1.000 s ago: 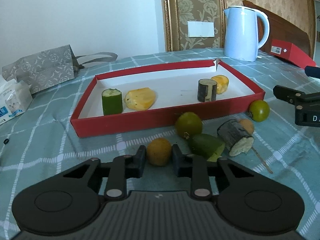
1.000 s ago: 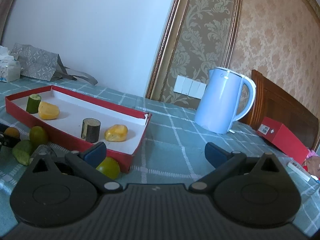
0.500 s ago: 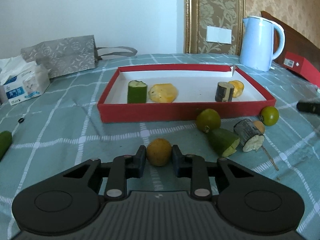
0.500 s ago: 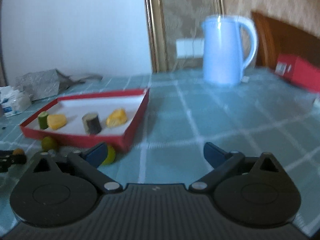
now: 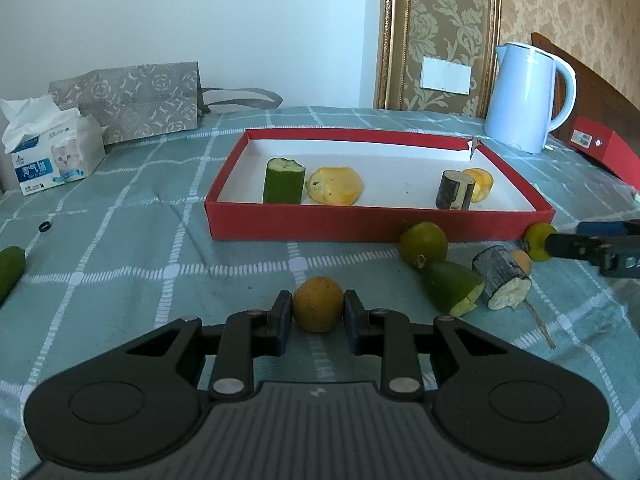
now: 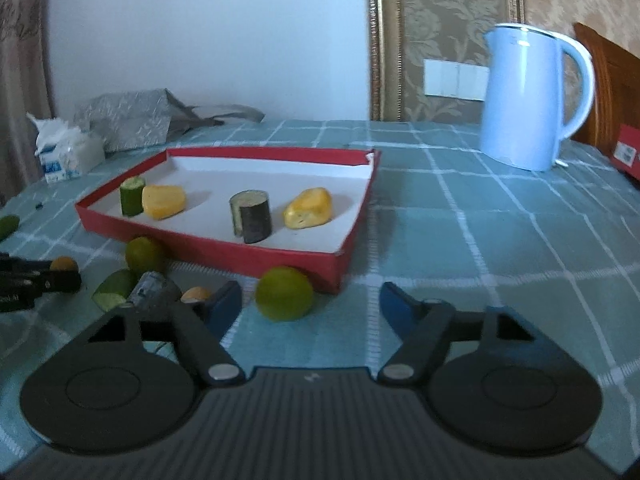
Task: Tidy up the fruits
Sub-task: 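Grasp the green lime with the right gripper while the left holds the brown fruit, then carry the brown fruit with the left gripper into the red box and release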
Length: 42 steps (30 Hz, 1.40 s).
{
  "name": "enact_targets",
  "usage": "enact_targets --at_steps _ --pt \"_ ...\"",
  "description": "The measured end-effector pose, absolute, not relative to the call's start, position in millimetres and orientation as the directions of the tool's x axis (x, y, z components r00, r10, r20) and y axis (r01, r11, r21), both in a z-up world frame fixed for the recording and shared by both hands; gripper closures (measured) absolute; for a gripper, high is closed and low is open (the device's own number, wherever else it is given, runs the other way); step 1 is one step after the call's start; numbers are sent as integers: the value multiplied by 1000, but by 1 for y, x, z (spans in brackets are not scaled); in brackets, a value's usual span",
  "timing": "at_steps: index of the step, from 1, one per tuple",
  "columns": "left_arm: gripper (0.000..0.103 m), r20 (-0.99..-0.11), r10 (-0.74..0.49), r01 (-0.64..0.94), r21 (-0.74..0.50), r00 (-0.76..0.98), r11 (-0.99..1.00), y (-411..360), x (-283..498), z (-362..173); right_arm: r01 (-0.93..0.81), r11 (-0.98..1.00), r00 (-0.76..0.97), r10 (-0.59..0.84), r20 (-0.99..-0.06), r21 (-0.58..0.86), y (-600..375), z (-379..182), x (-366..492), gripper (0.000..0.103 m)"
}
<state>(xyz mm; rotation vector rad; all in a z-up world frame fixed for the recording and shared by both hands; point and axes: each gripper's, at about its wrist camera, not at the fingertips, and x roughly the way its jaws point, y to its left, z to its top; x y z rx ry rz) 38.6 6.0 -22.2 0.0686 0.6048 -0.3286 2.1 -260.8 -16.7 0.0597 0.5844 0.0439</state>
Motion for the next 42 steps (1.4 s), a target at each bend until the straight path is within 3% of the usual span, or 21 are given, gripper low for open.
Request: enact_targets --at_steps 4,7,10,12,31,42 --pt "76 -568 -289 325 -40 771 945 7 39 -22 -29 999 820 38 -571 25 -250 -20 10 47" --pt "76 -568 -292 329 -39 770 944 7 38 -22 -39 999 814 33 -580 3 -244 -23 14 48" --pt "76 -571 -292 330 -38 768 943 7 39 -22 -53 999 800 42 -598 -1 -240 -27 19 65" --pt "76 -570 -293 330 -40 768 943 7 39 -22 -60 998 801 58 -596 17 -242 -27 19 69" --pt "76 -522 -273 298 -38 808 954 8 36 -15 -22 999 841 38 -540 36 -251 -19 -2 69" --pt "76 -539 -222 244 -32 812 969 -3 45 -12 -35 999 832 45 -552 28 -248 -21 -1 69"
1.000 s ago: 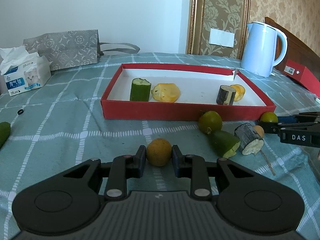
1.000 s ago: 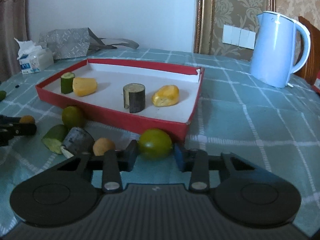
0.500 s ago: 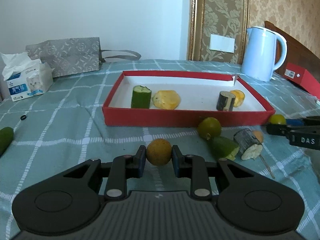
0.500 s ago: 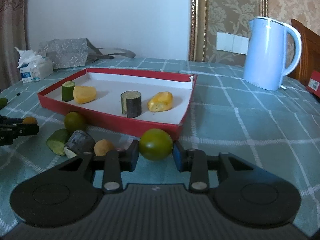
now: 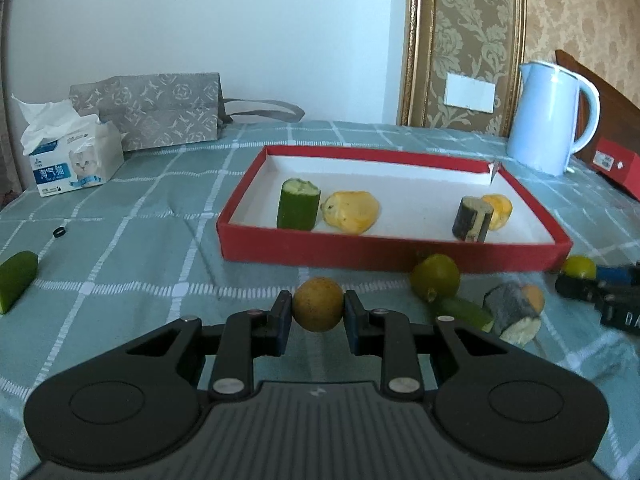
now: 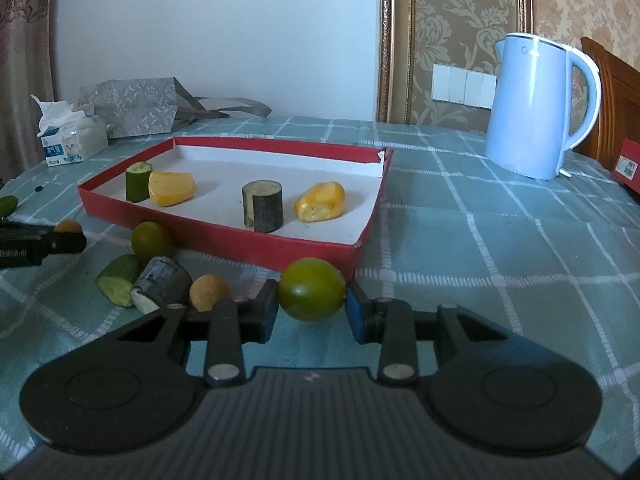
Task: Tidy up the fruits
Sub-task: 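Carry the brown fruit with the left gripper into the red box and release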
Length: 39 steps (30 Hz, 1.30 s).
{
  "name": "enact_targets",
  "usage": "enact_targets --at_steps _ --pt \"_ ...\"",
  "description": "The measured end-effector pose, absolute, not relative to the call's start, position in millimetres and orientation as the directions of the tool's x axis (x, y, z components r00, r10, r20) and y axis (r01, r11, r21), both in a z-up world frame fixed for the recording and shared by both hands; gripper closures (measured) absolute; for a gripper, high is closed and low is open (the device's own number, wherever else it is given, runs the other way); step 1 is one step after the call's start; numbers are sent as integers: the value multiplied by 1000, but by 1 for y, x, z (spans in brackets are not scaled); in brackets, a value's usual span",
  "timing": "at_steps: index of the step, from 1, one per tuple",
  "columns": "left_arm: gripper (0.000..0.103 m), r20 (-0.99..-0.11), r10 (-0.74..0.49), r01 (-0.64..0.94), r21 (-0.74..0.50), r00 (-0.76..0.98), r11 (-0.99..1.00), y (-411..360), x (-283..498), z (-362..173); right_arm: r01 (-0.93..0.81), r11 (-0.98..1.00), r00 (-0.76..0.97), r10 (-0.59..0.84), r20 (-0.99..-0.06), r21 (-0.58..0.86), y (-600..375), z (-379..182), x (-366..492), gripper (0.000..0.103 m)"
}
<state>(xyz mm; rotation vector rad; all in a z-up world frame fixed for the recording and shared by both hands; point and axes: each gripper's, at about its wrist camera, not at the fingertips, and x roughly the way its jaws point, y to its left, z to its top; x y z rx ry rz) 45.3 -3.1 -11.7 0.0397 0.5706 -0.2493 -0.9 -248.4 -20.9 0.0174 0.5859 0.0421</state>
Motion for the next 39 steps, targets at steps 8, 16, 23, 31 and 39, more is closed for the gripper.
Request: enact_targets --at_steps 8,16,23,31,39 --pt "76 -516 -242 270 -21 822 963 -20 57 1 -35 999 828 49 -558 35 -249 -21 -1 69" --pt "76 -503 -257 292 -10 825 956 -41 79 10 -38 998 821 55 -568 41 -249 -23 1 69" --pt "76 -514 -251 304 19 820 953 -66 116 11 -39 998 815 62 -576 52 -250 -24 3 69" --pt "76 -549 -238 314 48 802 948 -87 140 -2 -52 997 808 76 -584 58 -249 -25 5 69" --pt "49 -530 -229 320 86 817 943 -100 143 -4 -60 997 805 81 -588 55 -249 -26 7 69"
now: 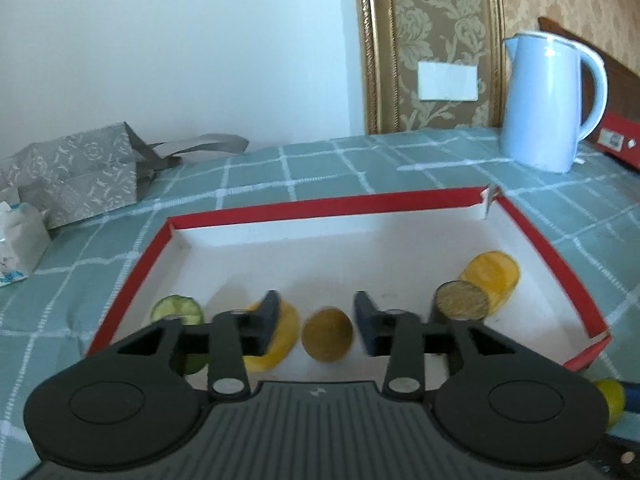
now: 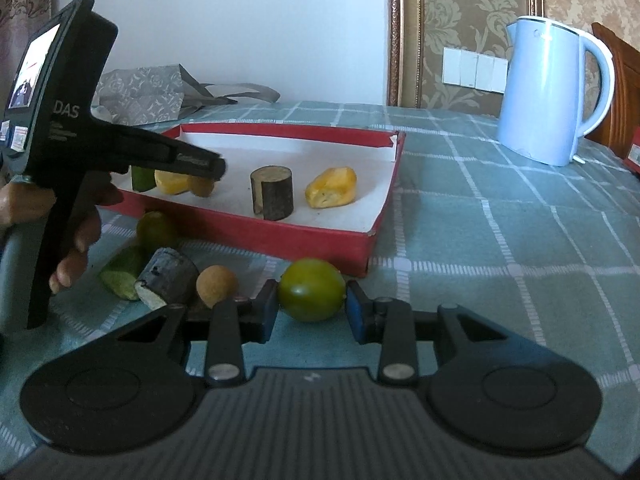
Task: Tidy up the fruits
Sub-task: 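Carry the brown fruit with the left gripper into the red box and release, then carry the green lime with the right gripper into the red box and release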
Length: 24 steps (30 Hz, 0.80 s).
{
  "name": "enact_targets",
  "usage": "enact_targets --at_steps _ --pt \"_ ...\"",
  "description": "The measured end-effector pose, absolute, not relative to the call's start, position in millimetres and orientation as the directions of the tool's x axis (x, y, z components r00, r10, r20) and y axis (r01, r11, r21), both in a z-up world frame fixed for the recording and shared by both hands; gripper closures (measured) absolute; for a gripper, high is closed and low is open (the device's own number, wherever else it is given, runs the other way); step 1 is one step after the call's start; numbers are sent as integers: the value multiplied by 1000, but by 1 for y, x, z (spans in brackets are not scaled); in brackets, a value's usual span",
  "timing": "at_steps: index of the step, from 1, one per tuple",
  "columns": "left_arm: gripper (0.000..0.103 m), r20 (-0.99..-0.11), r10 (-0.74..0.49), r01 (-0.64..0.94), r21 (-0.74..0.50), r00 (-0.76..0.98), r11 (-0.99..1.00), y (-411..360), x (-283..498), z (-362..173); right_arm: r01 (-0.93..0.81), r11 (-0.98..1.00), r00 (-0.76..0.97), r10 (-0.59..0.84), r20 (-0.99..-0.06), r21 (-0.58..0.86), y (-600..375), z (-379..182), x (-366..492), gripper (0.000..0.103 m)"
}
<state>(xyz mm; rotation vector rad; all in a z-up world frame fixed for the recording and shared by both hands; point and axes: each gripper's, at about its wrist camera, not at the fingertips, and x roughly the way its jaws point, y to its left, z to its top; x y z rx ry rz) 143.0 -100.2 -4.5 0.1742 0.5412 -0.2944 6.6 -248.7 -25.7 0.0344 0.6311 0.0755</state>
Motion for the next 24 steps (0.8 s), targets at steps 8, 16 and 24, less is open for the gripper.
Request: enact_targets --at_steps 8,16,24 --pt "27 -467 -169 230 75 868 970 -82 126 7 -54 997 807 81 -585 63 -250 -25 6 69" --pt "27 -491 -109 118 -12 864 993 -23 88 -1 -51 997 812 77 -579 61 -250 -24 4 69" --pt "27 -566 -61 45 -41 822 998 15 72 -14 -43 997 819 68 -570 57 -249 -23 2 69"
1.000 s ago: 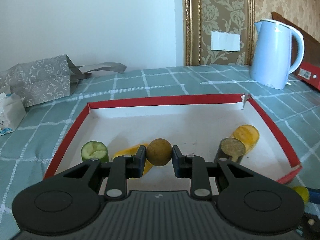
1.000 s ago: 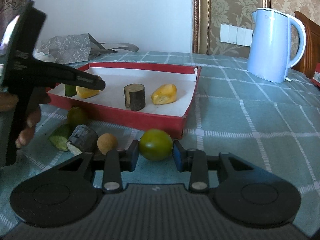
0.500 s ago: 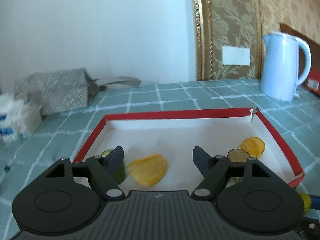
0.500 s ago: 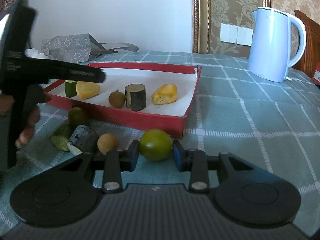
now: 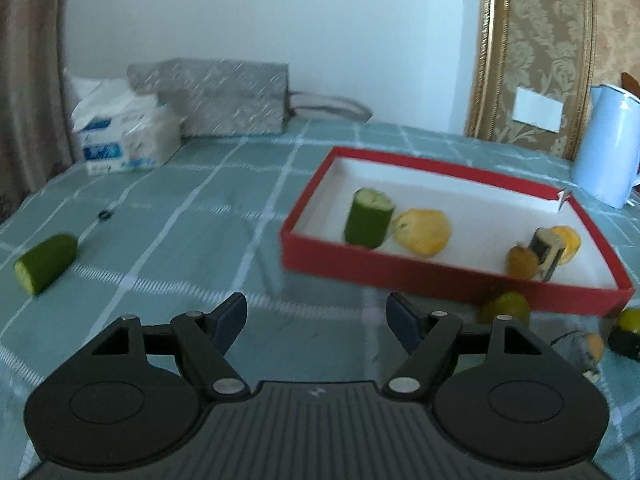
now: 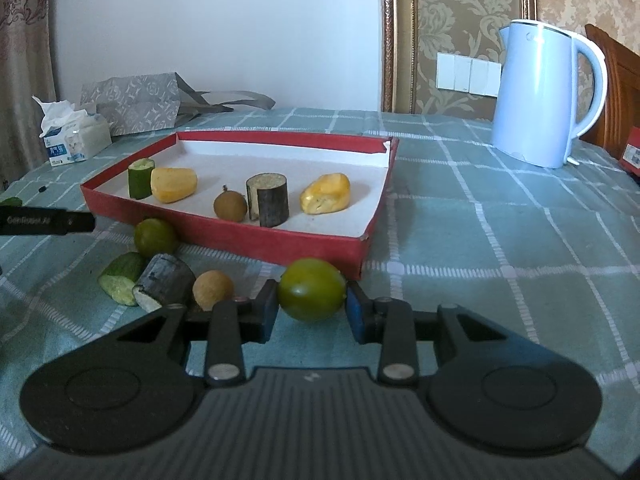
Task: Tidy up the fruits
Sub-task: 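Carry the green lime with the right gripper into the red box and release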
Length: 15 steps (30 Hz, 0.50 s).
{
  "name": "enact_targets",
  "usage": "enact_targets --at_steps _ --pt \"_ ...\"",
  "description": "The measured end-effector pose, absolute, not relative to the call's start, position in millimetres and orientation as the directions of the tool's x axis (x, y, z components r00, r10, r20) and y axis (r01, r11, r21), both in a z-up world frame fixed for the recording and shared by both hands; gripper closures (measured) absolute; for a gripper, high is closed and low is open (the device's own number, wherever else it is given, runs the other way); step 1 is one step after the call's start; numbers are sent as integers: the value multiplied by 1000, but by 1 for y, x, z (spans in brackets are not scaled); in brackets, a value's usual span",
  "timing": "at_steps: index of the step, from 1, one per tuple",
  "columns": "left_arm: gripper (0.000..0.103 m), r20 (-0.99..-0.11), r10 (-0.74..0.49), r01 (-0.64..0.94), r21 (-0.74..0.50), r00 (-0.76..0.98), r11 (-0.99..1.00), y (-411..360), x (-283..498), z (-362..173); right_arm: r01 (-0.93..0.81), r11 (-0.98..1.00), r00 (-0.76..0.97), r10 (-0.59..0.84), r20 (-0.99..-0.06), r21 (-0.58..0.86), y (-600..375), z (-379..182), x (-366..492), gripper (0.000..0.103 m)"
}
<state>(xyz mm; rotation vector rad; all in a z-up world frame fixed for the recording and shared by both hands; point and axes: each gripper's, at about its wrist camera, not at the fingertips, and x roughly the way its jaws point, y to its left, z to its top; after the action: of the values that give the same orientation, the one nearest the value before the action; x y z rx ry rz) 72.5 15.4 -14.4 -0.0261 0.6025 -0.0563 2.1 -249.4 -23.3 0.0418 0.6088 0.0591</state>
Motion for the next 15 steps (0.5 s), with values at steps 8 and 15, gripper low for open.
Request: enact_targets --at_steps 8,15 --pt "25 -602 -48 43 -23 797 999 16 73 -23 -28 999 834 47 -550 43 -248 -21 -1 69" --pt "25 -595 -76 80 -20 800 997 11 70 -22 -33 999 862 44 -505 31 -246 -5 2 69"
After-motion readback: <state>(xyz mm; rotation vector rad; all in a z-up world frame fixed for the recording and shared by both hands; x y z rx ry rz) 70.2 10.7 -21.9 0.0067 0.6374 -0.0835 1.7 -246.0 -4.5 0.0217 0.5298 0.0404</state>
